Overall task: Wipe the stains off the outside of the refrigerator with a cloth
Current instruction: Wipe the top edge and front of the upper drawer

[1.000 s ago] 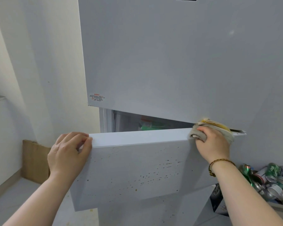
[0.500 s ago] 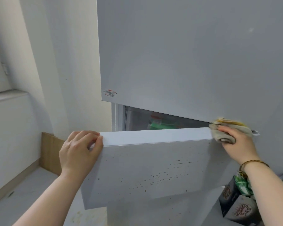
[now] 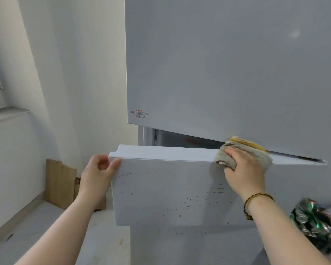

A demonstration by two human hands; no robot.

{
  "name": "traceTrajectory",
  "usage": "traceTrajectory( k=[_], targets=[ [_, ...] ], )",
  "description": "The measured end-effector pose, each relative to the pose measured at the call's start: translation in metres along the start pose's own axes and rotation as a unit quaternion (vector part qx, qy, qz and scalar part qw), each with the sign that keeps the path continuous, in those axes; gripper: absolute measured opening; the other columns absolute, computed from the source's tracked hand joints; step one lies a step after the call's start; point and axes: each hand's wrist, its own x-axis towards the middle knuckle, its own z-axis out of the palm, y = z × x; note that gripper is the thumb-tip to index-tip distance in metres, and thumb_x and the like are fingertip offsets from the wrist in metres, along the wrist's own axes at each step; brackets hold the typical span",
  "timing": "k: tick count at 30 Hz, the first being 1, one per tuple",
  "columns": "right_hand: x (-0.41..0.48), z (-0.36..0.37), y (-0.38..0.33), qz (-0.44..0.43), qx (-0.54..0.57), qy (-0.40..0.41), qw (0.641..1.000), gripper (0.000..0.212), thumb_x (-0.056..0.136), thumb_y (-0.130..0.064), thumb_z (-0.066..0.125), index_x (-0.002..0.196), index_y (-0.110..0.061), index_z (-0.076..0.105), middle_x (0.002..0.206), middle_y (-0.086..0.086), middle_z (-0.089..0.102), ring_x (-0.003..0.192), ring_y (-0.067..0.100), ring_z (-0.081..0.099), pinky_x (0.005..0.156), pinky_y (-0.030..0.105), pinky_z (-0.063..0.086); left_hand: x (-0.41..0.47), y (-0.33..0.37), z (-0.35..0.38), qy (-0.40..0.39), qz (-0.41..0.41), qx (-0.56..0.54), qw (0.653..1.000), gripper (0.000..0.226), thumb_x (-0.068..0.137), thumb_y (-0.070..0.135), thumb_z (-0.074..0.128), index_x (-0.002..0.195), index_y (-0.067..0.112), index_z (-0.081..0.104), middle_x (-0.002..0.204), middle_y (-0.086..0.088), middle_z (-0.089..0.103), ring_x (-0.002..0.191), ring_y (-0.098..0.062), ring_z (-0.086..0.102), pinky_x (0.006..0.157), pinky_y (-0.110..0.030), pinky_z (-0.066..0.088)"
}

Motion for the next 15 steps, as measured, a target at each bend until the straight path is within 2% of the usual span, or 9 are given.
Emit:
traceTrajectory(
  k=[2, 6, 8, 10, 12, 15],
  targets=[
    [0.006, 0.016, -0.016, -0.012, 0.001, 0.008, 1.000, 0.042, 0.084, -0.003, 0.052, 0.125, -0.010, 0.054, 0.129, 0.006, 0.056, 0.123, 0.023, 0.046, 0.104, 0.028, 0.031, 0.016, -0.009, -0.003, -0.039, -0.007, -0.027, 0.999, 0.010, 0.090, 0.020, 0.054, 0.095, 0.013, 0.057, 0.096, -0.007, 0.061, 0.086, -0.022, 0.056, 0.077, -0.030, 0.037],
    [0.018, 0.064, -0.063, -0.075, 0.020, 0.015, 0.997, 0.045, 0.073, 0.004, 0.063, 0.117, -0.002, 0.060, 0.120, 0.014, 0.062, 0.118, 0.031, 0.053, 0.102, 0.030, 0.029, 0.056, -0.016, 0.004, -0.102, -0.012, -0.069, 0.992, 0.008, 0.092, 0.017, 0.051, 0.093, 0.015, 0.060, 0.087, -0.001, 0.061, 0.083, -0.017, 0.055, 0.076, -0.027, 0.039],
    [0.027, 0.090, -0.086, -0.115, 0.015, 0.037, 0.992, 0.047, 0.062, 0.006, 0.071, 0.108, 0.001, 0.064, 0.110, 0.016, 0.066, 0.107, 0.035, 0.060, 0.097, 0.038, 0.033, 0.076, -0.020, 0.011, -0.126, -0.025, -0.133, 0.983, 0.008, 0.091, 0.014, 0.052, 0.092, 0.012, 0.060, 0.083, 0.002, 0.063, 0.078, -0.012, 0.059, 0.070, -0.019, 0.048],
    [0.035, 0.111, -0.097, -0.147, -0.003, 0.088, 0.985, 0.047, 0.054, 0.001, 0.070, 0.101, -0.001, 0.066, 0.103, 0.015, 0.069, 0.098, 0.034, 0.065, 0.092, 0.045, 0.041, 0.094, -0.027, 0.019, -0.147, -0.021, -0.155, 0.977, 0.010, 0.091, 0.013, 0.053, 0.086, 0.015, 0.061, 0.081, 0.006, 0.063, 0.076, -0.006, 0.059, 0.061, -0.010, 0.051],
    [0.038, 0.126, -0.100, -0.165, -0.002, 0.123, 0.979, 0.048, 0.058, -0.008, 0.060, 0.106, -0.004, 0.062, 0.107, 0.014, 0.068, 0.106, 0.029, 0.060, 0.099, 0.037, 0.041, 0.110, -0.034, 0.026, -0.162, -0.011, -0.172, 0.972, 0.015, 0.090, 0.012, 0.054, 0.079, 0.020, 0.060, 0.080, 0.006, 0.063, 0.076, -0.006, 0.059, 0.060, -0.007, 0.051],
    [0.035, 0.140, -0.101, -0.177, 0.001, 0.142, 0.974, 0.052, 0.067, -0.011, 0.052, 0.118, -0.012, 0.047, 0.119, 0.012, 0.062, 0.118, 0.020, 0.041, 0.108, 0.033, 0.027, 0.131, -0.038, 0.039, -0.181, -0.009, -0.184, 0.966, 0.018, 0.090, 0.010, 0.054, 0.077, 0.022, 0.058, 0.078, 0.006, 0.063, 0.074, -0.006, 0.059, 0.064, -0.012, 0.052]
  ],
)
